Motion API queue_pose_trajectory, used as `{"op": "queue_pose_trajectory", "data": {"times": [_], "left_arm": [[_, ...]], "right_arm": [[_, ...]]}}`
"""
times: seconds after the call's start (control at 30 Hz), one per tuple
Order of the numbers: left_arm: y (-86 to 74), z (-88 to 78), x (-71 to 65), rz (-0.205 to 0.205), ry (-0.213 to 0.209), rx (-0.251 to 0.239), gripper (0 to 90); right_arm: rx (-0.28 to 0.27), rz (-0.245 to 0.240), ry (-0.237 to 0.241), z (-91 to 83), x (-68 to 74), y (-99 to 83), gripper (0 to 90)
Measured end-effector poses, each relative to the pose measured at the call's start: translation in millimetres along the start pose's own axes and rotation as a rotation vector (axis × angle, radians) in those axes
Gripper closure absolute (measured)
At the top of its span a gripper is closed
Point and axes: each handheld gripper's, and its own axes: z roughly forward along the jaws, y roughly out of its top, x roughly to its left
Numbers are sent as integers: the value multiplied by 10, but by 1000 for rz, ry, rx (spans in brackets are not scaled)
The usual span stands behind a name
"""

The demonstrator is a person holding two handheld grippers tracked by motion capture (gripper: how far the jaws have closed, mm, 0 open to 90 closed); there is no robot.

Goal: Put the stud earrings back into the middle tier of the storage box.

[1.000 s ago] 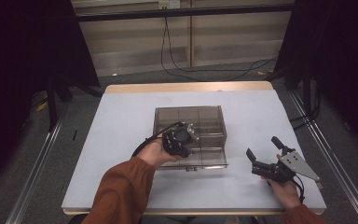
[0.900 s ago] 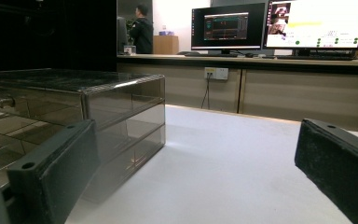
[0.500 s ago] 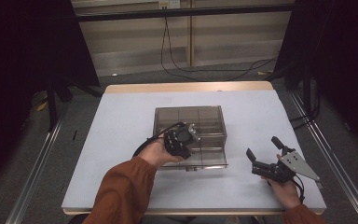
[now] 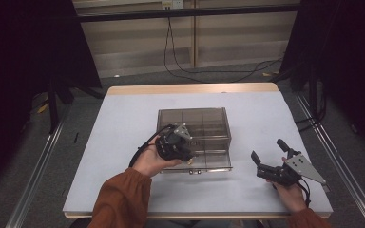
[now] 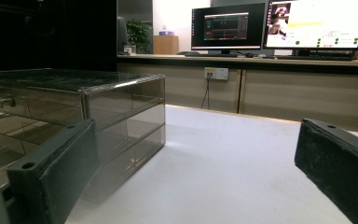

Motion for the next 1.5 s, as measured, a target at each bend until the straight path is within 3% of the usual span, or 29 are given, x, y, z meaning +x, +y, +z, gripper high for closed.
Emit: {"op": "queue_pose_trajectory", "data": {"times": [0.07,0.23,0.33,0.43,0.57,0.6,0.67,0.87,0.93,0.97,1.17,1.23,1.37,1.5], "left_arm": [[-49,-14,-7,-4,14,-20,749],[-171,-101,-20,-20,-19,-101,712],[-266,-123,14,-53,-26,-143,700],[-360,-174,16,-81,-12,-172,630],[-469,-328,-20,-91,6,-259,553],[-489,-347,-25,-92,3,-263,522],[-539,-387,-51,-90,59,-258,483],[-747,-434,-17,-150,125,-238,364],[-816,-488,-3,-174,168,-249,326],[-863,-515,9,-202,173,-264,310],[-1060,-604,47,-254,209,-264,193],[-1132,-648,42,-269,289,-268,137],[-1256,-715,82,-316,280,-295,86],[-1384,-688,55,-303,287,-246,61]], "right_arm": [[-1,-1,-1,0,-1,0,0],[3,5,-2,-2,-1,0,4],[3,5,-4,-2,0,0,4],[1,3,2,-1,-1,0,4],[1,-1,2,-1,-2,0,3],[0,-2,1,-1,-2,0,3],[0,-1,1,-1,-1,0,3],[0,-1,1,-1,-2,0,3],[0,-1,2,-1,-2,0,3],[0,1,0,0,0,0,3],[0,0,0,0,-1,0,3],[0,0,0,0,0,0,3],[1,4,1,0,1,0,2],[4,7,-3,1,1,1,2]]}}
